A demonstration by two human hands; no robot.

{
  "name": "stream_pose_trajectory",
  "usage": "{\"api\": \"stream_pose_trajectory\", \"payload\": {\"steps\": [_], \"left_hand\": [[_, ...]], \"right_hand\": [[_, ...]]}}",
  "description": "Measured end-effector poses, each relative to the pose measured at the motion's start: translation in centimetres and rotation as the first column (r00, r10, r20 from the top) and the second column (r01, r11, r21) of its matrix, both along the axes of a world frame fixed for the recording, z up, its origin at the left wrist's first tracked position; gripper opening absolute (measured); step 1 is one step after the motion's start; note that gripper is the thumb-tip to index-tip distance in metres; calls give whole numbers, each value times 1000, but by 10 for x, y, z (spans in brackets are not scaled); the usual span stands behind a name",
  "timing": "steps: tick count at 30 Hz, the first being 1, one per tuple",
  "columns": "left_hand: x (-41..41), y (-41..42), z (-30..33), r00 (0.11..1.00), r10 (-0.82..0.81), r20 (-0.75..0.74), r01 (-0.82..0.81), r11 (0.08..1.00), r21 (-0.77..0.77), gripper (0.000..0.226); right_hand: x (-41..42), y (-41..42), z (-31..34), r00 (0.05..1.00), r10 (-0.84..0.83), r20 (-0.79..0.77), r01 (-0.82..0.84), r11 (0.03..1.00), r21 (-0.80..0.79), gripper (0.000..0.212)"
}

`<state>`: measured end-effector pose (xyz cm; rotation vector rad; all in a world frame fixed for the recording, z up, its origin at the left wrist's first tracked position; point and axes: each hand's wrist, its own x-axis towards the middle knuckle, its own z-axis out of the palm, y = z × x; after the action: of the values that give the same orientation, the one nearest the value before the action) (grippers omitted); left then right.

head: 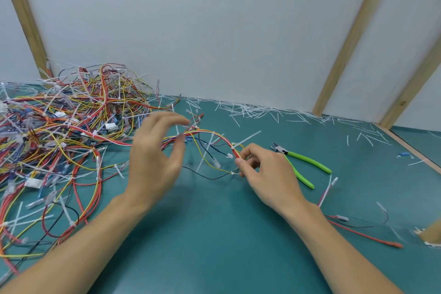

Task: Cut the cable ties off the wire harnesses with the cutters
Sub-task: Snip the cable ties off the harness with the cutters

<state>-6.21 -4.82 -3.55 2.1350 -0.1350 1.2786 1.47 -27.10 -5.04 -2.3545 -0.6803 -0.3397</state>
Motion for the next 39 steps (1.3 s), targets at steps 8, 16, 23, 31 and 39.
{"api": "stream_pose_trajectory", "payload": {"steps": [8,16,23,31,39], "left_hand": [[1,-13,-11,955,3,-298,12,999,49,8],[5,-2,-15,963,-7,-269,-9,998,-57,36],[6,6,-3,981,126,-147,-103,982,156,5],[4,1,-6,947,-113,-300,83,990,-111,13],[2,-1,-6,965,-67,-254,38,992,-117,6]], "right_hand": [[-12,10,1,984,174,-43,-158,957,245,16],[-16,14,2,881,406,-244,-250,836,488,18],[-13,7,15,779,520,-350,-231,757,611,24],[-15,9,12,843,442,-307,-198,785,587,19],[-16,11,8,898,373,-233,-195,812,550,17]]}}
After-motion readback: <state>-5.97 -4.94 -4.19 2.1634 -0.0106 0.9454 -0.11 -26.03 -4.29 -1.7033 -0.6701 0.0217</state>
